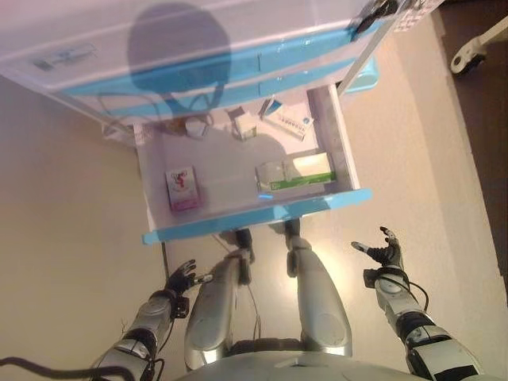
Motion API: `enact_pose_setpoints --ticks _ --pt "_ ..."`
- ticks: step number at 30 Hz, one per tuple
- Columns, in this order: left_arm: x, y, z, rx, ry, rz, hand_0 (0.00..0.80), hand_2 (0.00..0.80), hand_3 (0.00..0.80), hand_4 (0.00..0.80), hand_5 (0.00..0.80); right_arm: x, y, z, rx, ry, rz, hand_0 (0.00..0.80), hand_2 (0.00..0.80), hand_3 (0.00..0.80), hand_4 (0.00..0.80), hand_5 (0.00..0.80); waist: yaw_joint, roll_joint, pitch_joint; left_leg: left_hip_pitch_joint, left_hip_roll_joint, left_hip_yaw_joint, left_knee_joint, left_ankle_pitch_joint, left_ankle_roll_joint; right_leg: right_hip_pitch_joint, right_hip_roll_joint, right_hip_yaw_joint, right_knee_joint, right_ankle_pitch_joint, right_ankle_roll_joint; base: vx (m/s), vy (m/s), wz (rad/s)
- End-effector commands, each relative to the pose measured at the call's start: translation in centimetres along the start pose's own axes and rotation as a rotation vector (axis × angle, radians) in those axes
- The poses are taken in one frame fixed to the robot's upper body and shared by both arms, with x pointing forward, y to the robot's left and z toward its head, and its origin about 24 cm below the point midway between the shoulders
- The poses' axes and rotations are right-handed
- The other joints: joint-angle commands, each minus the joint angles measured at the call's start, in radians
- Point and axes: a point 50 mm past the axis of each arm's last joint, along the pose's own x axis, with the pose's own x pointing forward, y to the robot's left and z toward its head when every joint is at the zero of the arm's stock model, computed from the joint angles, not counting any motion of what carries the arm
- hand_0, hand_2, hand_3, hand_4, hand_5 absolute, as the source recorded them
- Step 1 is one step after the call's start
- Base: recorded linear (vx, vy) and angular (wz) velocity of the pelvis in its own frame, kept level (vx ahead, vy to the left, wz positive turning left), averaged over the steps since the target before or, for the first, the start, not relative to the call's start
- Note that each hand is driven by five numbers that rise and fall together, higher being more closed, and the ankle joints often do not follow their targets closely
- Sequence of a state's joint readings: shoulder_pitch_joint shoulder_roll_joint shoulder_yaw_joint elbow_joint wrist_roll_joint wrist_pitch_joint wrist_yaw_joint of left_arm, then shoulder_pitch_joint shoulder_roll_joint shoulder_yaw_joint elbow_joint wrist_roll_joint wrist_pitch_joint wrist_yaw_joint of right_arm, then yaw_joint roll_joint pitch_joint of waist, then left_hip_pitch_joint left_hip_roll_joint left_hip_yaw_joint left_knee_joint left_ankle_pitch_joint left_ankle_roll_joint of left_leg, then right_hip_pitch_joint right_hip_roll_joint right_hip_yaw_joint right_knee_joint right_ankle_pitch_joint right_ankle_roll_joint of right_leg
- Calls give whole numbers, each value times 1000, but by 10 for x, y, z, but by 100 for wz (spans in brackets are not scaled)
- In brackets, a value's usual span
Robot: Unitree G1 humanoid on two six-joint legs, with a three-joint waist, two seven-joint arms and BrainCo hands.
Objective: Open the drawer and pick up the medicine
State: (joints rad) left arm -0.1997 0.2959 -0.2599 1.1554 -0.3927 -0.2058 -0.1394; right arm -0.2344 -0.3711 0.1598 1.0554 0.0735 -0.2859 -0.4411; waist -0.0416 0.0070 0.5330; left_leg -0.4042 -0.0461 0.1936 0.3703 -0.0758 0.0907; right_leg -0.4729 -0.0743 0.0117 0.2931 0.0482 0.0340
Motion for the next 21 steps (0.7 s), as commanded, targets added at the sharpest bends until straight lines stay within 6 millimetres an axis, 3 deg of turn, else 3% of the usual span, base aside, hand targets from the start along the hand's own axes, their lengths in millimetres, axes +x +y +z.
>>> enact_pose_setpoints --ticks 1,7,12,21 --pt "-6 1 -11 101 16 6 0 0 0 0 0 -1 -6 2 -60 -68 5 0 0 0 0 0 14 18 -16 -62 -37 -81 20 -8 16 -64 57 -65 199 -109 -36 -19 52 -3" --pt "2 -2 18 426 -88 57 0 0 0 0 0 4 -8 12 -80 -92 25 0 0 0 0 0 -2 18 -13 -148 -33 -78 72 -16 17 -148 77 -54 241 -112 -43 -9 52 -3" --pt "9 -1 63 688 -212 163 0 0 0 0 0 8 -14 16 -115 -116 42 0 0 0 0 0 -25 24 -13 -193 -28 -66 120 -31 13 -189 85 -41 283 -128 -49 2 48 -2" --pt "-8 26 153 745 -510 380 0 0 0 0 0 4 -25 3 -153 -96 49 0 0 0 0 0 -39 44 -13 -214 -24 -55 167 -48 2 -215 87 -40 344 -154 -59 32 14 -4"
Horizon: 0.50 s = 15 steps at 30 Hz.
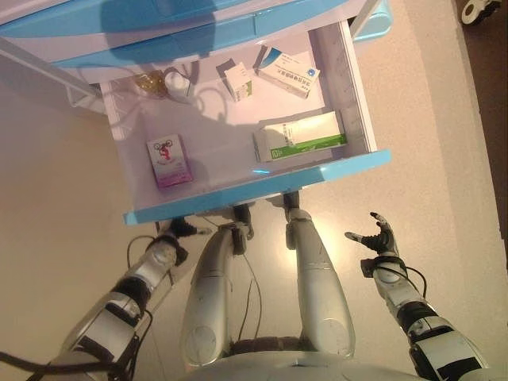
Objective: Open the drawer and pick up the medicine
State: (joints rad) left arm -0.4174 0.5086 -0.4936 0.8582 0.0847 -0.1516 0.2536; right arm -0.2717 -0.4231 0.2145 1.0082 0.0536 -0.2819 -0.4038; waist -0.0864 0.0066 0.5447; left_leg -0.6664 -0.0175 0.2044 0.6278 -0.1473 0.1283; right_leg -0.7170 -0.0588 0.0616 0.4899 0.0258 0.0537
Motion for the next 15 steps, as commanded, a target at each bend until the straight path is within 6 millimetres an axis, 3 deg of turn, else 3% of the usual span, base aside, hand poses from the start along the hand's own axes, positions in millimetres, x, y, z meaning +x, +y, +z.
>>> enact_pose_setpoints --ticks 1,2,9,14,15 --pt "-2 32 3 -9 -46 147 0 0 0 0 0 -10 -19 -21 -99 9 11 0 0 0 0 0 4 45 -25 49 -52 -66 -93 25 -36 29 73 -89 145 -131 -80 0 0 0" --pt "-1 35 4 -8 -51 157 0 0 0 0 0 -10 -20 -21 -100 9 11 0 0 0 0 0 3 45 -25 49 -52 -65 -94 26 -36 29 74 -89 145 -131 -81 23 -16 -7" --pt "10 114 32 36 -122 347 0 0 0 0 0 -10 -24 -21 -105 -3 11 0 0 0 0 0 -15 47 -25 39 -44 -57 -99 34 -34 13 85 -80 141 -125 -85 10 -7 -1" --pt "16 180 56 65 -92 469 0 0 0 0 0 -10 -25 -19 -124 -15 28 0 0 0 0 0 -38 32 -25 29 -35 -49 -97 38 -30 -4 99 -65 140 -117 -85 27 1 -5" --pt "17 189 61 61 -83 484 0 0 0 0 0 -10 -25 -20 -130 -14 33 0 0 0 0 0 -45 31 -25 39 -36 -57 -85 8 -34 5 102 -58 156 -146 -79 80 14 -4"
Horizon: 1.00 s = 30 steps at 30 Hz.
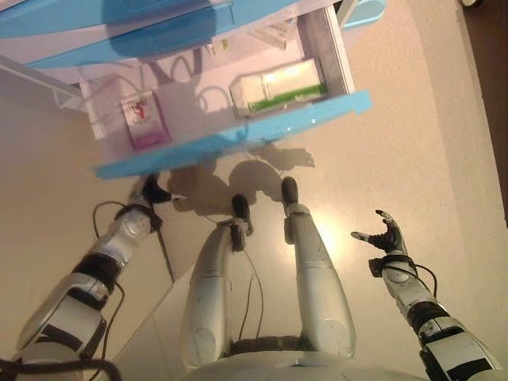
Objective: Open the drawer and pick up the medicine
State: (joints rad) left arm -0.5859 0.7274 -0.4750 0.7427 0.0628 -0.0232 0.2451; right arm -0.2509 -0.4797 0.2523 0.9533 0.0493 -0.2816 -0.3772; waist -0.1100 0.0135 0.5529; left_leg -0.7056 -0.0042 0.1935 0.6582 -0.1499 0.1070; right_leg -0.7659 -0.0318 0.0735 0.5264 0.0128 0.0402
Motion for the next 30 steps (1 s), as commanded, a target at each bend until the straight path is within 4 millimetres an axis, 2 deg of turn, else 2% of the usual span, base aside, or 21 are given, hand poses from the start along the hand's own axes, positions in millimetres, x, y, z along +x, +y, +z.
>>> enact_pose_setpoints --ticks 1,4,8,16,21,27,28,30 --pt "22 92 21 -68 -15 273 0 0 0 0 0 -13 -12 -23 -76 31 9 0 0 0 0 0 -26 21 -33 77 -49 -45 -115 11 -12 51 78 -69 120 -132 -66 75 16 -3" --pt "31 124 32 -115 15 339 0 0 0 0 0 -12 -12 -20 -80 11 25 0 0 0 0 0 -47 6 -33 68 -43 -40 -106 8 -14 39 84 -64 123 -128 -65 0 0 0" --pt "37 153 44 -200 48 438 0 0 0 0 0 -10 -7 -13 -60 -7 27 0 0 0 0 0 -68 -15 -33 53 -34 -32 -84 -3 -14 25 90 -61 129 -130 -66 -6 -2 -1" --pt "37 186 69 -417 -32 629 0 0 0 0 0 -14 4 -13 -35 -8 56 0 0 0 0 0 -86 -36 -34 35 -27 -29 -50 -32 -14 7 100 -52 140 -137 -68 -4 -4 -7" --pt "39 177 76 -456 -59 635 0 0 0 0 0 -16 12 -11 -28 -18 80 0 0 0 0 0 -85 -35 -34 45 -34 -32 -63 -34 -14 13 110 -47 127 -137 -68 -5 -7 -4" --pt "37 165 55 -536 -27 582 0 0 0 0 0 -17 16 -8 -29 -36 90 0 0 0 0 0 -78 -29 -34 68 -37 -34 -88 -27 -16 29 114 -44 108 -133 -66 -24 -11 -1" --pt "36 162 49 -578 -26 557 0 0 0 0 0 -17 17 -8 -29 -40 91 0 0 0 0 0 -77 -33 -33 63 -34 -23 -102 4 -12 27 112 -45 86 -100 -70 -102 -66 -2" --pt "36 148 40 -647 -33 489 0 0 0 0 0 -18 18 -9 -26 -38 95 0 0 0 0 0 -71 -29 -33 83 -36 -27 -123 9 -12 46 110 -44 65 -94 -66 -69 -80 -1"
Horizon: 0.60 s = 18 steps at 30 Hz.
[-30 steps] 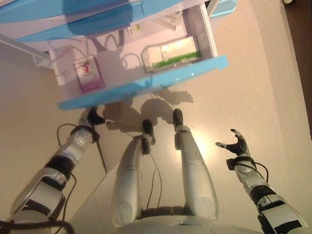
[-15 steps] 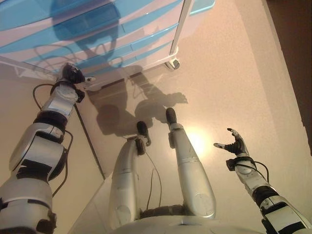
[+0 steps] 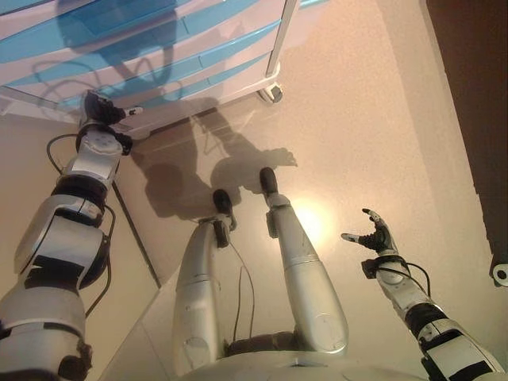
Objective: Open the drawer and pick up the medicine
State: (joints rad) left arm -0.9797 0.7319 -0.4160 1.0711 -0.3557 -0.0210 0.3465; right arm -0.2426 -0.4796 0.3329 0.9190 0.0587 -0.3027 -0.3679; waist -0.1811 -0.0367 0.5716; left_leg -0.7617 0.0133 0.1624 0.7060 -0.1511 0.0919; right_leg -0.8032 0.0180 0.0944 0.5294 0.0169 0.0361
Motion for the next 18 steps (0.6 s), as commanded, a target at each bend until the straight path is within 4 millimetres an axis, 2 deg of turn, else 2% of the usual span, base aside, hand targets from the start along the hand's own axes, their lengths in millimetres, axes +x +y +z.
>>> enact_pose_setpoints --ticks 1,3,7,9,13,18 --pt "6 32 21 -250 -117 31 0 0 0 0 0 -15 7 -15 -2 21 23 0 0 0 0 0 7 24 -52 157 -57 -1 -186 15 2 100 60 -65 51 -95 -60 -23 -94 0" --pt "-3 20 1 -283 -94 -31 0 0 0 0 0 -17 10 -17 4 29 28 0 0 0 0 0 20 30 -52 186 -60 -9 -209 22 -2 131 58 -67 36 -95 -54 -2 -103 0" --pt "-36 -7 -52 -365 -55 -140 0 0 0 0 0 -20 13 -22 18 58 46 0 0 0 0 0 57 43 -74 270 -63 -30 -271 42 -17 225 40 -76 -27 -97 -48 28 -105 -1" --pt "-61 -22 -83 -399 -10 -213 0 0 0 0 0 -24 15 -26 43 69 65 0 0 0 0 0 79 47 -95 321 -71 -44 -311 53 -27 291 19 -91 -85 -93 -44 28 -130 4" --pt "-110 -51 -133 -427 108 -326 0 0 0 0 0 -33 21 -36 137 109 152 0 0 0 0 0 116 40 -144 397 -87 -76 -364 70 -47 417 -18 -121 -192 -81 -41 23 -129 5" --pt "-168 -68 -193 -450 356 -425 0 0 0 0 0 -58 31 -69 252 251 321 0 0 0 0 0 146 36 -242 527 -79 -119 -479 107 -81 596 -28 -158 -335 -66 -41 95 -117 17"
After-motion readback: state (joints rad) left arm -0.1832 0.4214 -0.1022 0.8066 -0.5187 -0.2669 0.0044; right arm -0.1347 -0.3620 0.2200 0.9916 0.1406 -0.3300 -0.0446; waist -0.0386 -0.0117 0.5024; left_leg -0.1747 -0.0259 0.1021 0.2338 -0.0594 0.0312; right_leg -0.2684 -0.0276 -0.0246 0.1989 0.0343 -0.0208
